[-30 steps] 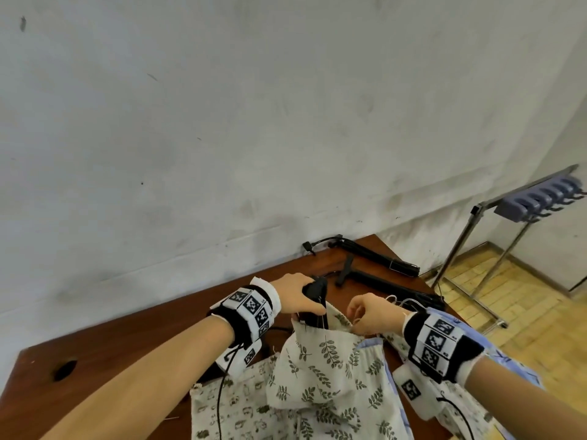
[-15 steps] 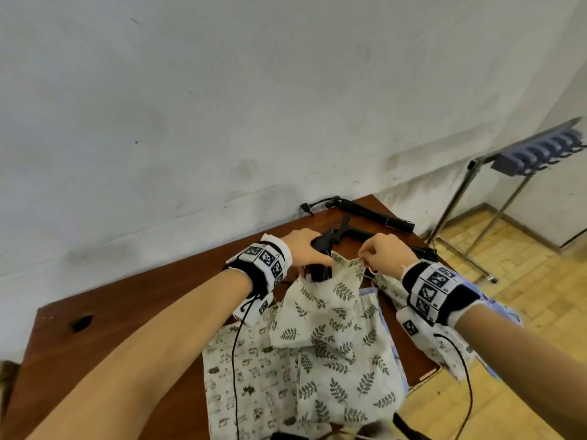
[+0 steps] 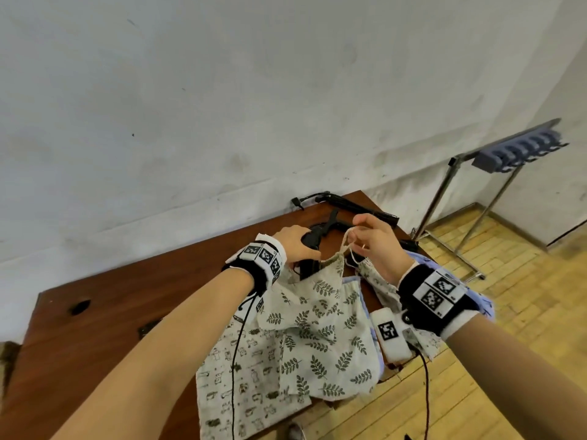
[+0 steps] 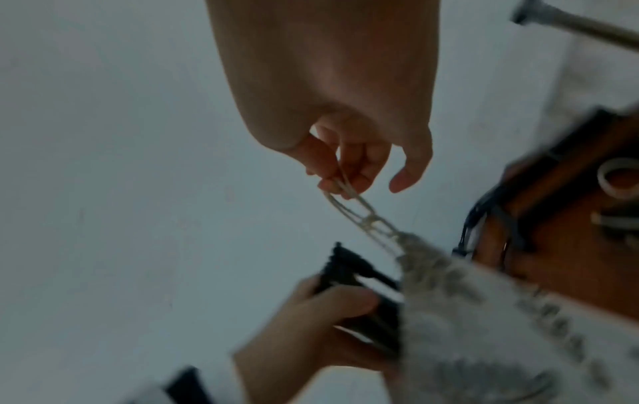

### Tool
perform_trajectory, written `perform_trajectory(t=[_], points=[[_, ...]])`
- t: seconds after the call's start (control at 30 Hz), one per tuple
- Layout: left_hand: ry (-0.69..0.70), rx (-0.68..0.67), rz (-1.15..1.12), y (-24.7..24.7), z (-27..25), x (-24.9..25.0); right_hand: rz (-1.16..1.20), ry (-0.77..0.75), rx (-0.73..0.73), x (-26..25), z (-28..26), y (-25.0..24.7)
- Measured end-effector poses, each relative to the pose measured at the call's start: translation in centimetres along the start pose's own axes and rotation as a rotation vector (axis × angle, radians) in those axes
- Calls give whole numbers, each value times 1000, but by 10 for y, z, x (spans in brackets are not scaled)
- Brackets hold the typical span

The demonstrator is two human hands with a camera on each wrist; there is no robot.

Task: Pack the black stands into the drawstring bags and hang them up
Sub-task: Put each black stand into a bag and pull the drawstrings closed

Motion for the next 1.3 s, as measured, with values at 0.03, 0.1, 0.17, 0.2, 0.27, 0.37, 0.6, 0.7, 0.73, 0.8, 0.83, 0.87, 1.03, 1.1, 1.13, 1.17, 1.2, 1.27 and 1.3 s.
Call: perform_trajectory(t=[0.03, 0.1, 0.17, 0.2, 0.27, 0.37, 0.6, 0.7, 0.73, 0.8, 0.83, 0.87, 1.03, 1.1, 1.13, 1.17, 1.2, 1.27, 1.3], points=[[-5, 10, -1, 0, 0, 1, 100, 45, -47, -3, -6, 6], [-16, 32, 8, 1, -2, 2, 179, 32, -127, -17, -16, 15], [-18, 51, 41, 2, -5, 2, 217, -49, -197, -40, -28, 21], [-18, 60, 42, 2, -7, 1, 236, -97, -239, -53, -33, 25], [-18, 65, 29, 2, -9, 1, 194, -184, -323, -76, -41, 31], [-5, 56, 26, 8, -11, 3, -28, -251, -404, -88, -45, 41], [-8, -43, 103, 14, -10, 8, -619, -254, -359, -50, -4, 42], [-36, -230, 70, 26, -13, 4, -942, -258, -391, -21, 15, 56], [-58, -312, 27, 28, -14, -2, -989, -247, -409, -13, 19, 61], [-107, -455, -74, 26, -20, -15, -953, -231, -433, -3, 22, 68], [-122, -451, -116, 18, -19, -22, -907, -236, -427, -2, 24, 69], [-131, -380, -162, 6, -16, -28, -866, -243, -409, -1, 26, 69], [-313, -1, -288, -21, -9, -70, -607, -195, -382, 8, 27, 66], [-376, -157, -263, 6, -9, -77, -540, -181, -389, 10, 20, 72], [-389, -208, -257, 16, -11, -75, -527, -175, -402, 12, 18, 76], [-387, -232, -269, 24, -12, -71, -517, -174, -412, 14, 14, 79], [-368, -234, -280, 31, -11, -65, -509, -180, -417, 16, 13, 81], [-328, -211, -240, 36, -13, -51, -474, -195, -420, 17, 9, 82], [-307, -183, -178, 35, -15, -44, -450, -196, -425, 18, 8, 82]])
Point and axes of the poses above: each hand's wrist, its own z-axis towards the middle knuckle, its own y-axis out of the palm, x = y × z, the point moved 8 cm from there along z, towards the middle knuckle
